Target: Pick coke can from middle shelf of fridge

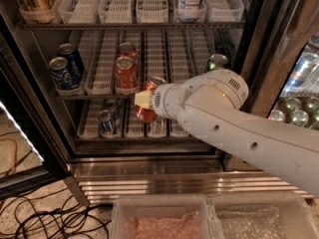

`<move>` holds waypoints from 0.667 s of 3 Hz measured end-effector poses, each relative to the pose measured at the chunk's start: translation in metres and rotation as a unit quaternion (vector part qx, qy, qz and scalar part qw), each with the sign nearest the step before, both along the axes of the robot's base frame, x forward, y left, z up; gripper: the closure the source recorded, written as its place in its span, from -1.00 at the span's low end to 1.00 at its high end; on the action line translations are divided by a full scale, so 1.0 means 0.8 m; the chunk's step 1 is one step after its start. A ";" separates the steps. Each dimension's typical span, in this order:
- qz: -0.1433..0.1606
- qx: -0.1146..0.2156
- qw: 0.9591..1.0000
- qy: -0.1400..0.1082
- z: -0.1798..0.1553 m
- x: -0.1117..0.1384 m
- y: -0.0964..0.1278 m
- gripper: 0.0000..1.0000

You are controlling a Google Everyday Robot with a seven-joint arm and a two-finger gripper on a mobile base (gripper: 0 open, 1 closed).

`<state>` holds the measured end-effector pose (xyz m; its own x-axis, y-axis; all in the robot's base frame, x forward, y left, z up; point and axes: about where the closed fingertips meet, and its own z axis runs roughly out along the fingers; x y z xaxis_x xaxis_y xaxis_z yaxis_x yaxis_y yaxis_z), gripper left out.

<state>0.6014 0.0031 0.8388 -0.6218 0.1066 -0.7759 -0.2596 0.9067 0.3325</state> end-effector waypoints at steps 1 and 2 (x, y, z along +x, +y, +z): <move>-0.006 0.019 0.999 0.027 -0.005 -0.008 0.004 1.00; -0.013 0.035 0.998 0.043 -0.019 -0.026 0.000 1.00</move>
Offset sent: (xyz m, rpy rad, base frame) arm -0.0428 -0.0120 -0.0346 0.1203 0.1437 -0.0580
